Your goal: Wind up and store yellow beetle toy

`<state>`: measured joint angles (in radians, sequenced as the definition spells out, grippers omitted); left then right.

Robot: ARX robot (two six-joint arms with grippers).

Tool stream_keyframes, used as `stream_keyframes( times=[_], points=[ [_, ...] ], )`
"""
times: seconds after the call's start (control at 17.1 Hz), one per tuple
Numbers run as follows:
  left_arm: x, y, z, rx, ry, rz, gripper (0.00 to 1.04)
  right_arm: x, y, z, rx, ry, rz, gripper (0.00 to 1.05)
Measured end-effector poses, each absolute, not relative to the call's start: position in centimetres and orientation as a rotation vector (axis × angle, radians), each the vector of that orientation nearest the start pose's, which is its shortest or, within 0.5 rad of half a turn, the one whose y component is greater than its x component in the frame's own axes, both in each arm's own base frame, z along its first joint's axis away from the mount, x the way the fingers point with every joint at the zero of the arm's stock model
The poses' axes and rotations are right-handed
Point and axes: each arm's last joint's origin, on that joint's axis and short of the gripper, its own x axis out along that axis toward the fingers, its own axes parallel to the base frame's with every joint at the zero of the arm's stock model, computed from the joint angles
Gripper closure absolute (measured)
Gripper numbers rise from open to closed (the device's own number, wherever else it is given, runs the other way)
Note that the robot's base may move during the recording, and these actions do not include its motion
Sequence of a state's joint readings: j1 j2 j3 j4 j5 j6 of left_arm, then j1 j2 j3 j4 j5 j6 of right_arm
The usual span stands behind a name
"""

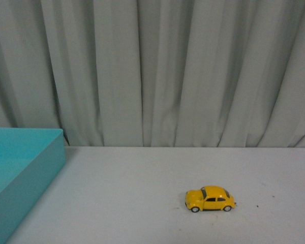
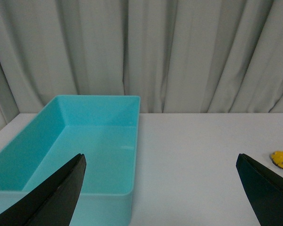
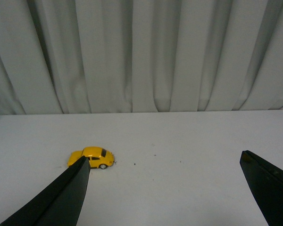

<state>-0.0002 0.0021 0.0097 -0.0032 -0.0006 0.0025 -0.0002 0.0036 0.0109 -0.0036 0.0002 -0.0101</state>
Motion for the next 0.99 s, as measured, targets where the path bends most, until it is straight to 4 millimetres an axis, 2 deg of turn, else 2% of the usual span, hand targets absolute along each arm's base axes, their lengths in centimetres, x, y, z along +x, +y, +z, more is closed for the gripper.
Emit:
stream_keyframes(
  times=[0.99],
  points=[
    [9.72,0.0,16.63,0.002,-0.004,0.0,0.07,9.73,0.0,16.65,-0.01,-0.003,0.0,0.07]
  ],
)
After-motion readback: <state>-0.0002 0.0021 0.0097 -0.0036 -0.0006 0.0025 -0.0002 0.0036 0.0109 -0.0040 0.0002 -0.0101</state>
